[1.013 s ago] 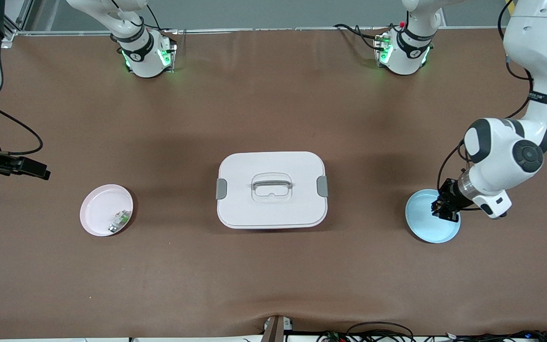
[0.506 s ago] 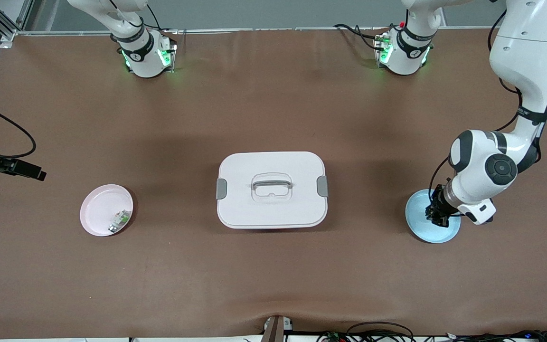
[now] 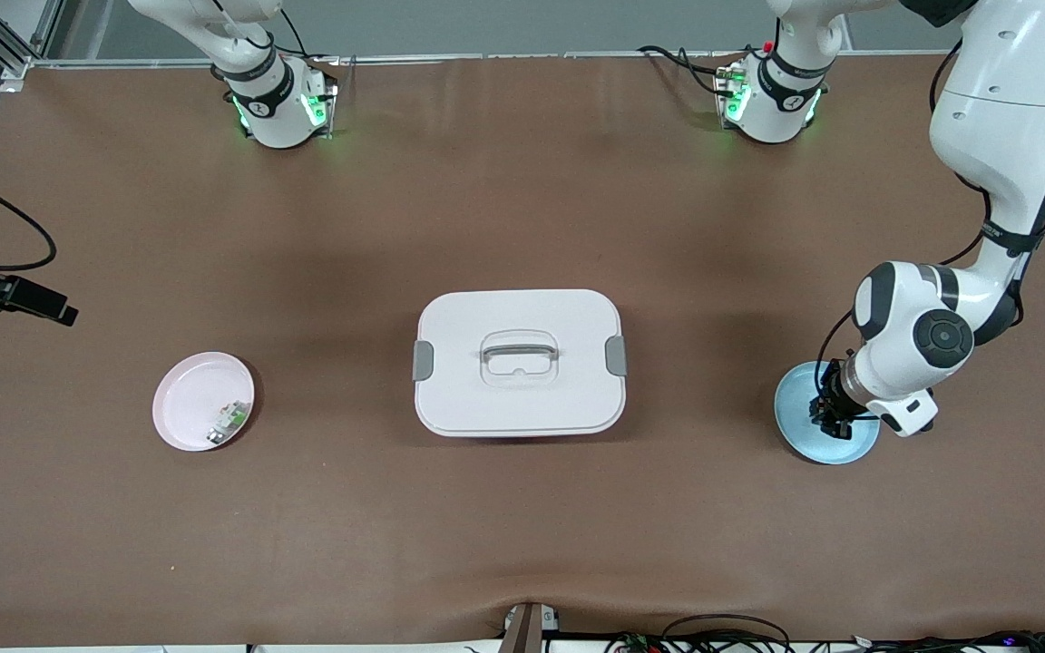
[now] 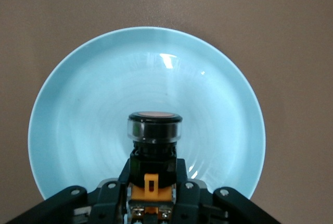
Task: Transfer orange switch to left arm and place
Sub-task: 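Lower the switch onto the blue plate and open the left gripper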
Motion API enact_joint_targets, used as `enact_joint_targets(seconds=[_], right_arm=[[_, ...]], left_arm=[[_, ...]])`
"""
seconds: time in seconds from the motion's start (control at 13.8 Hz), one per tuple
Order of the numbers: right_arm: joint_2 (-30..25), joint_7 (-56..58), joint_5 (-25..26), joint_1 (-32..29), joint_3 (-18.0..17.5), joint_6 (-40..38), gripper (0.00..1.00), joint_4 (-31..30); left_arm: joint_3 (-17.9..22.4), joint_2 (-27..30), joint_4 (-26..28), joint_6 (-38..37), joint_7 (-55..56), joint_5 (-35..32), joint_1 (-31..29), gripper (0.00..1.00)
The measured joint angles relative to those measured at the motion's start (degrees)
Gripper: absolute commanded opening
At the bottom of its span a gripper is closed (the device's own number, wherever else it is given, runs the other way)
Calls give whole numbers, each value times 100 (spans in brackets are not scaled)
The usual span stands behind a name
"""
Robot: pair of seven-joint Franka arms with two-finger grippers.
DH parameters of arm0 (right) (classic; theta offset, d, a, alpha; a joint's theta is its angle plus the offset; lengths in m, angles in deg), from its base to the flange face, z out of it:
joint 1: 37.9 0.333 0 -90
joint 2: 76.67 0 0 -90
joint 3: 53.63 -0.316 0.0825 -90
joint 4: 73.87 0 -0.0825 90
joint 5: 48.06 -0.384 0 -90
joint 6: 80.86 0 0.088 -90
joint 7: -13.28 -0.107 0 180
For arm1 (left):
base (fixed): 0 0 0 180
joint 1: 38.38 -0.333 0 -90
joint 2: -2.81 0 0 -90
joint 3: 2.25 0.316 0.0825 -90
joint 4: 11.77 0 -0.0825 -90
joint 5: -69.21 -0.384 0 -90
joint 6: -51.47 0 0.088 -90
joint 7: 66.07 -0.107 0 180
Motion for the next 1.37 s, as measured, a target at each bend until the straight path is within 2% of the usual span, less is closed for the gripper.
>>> enact_joint_targets(seconds=[0.22, 0.29, 0.36, 0.43, 0.58, 0.72, 0.87, 1.16, 1.37], right_arm=[[0, 486, 38, 12, 9, 1, 100, 1], [0, 540, 45, 11, 22, 1, 100, 1], [0, 560, 46, 11, 33, 1, 100, 2], [-1, 566, 46, 15, 36, 0, 100, 5], [-31, 567, 100, 142, 151, -6, 100, 34], [-132, 566, 114, 296, 438, -64, 100, 40], [-216, 568, 114, 239, 587, -135, 100, 30], [-267, 572, 114, 107, 508, -197, 100, 1], [-309, 572, -57, -104, 364, -480, 100, -2]], left_arm=[[4, 0, -16, 0, 0, -1, 0, 29], [4, 0, -18, 0, 0, -12, 0, 44], [4, 0, -21, 0, 0, -35, 0, 68], [4, 0, -24, 0, 0, -60, 0, 99], [5, 0, -37, 1, 0, -95, 0, 100], [7, 0, -92, 2, -1, -131, -3, 100], [9, 19, -158, 2, -9, -143, -6, 100], [10, 376, -175, -20, -613, -49, -21, 100], [29, 818, 99, -306, -2157, 425, -31, 100]])
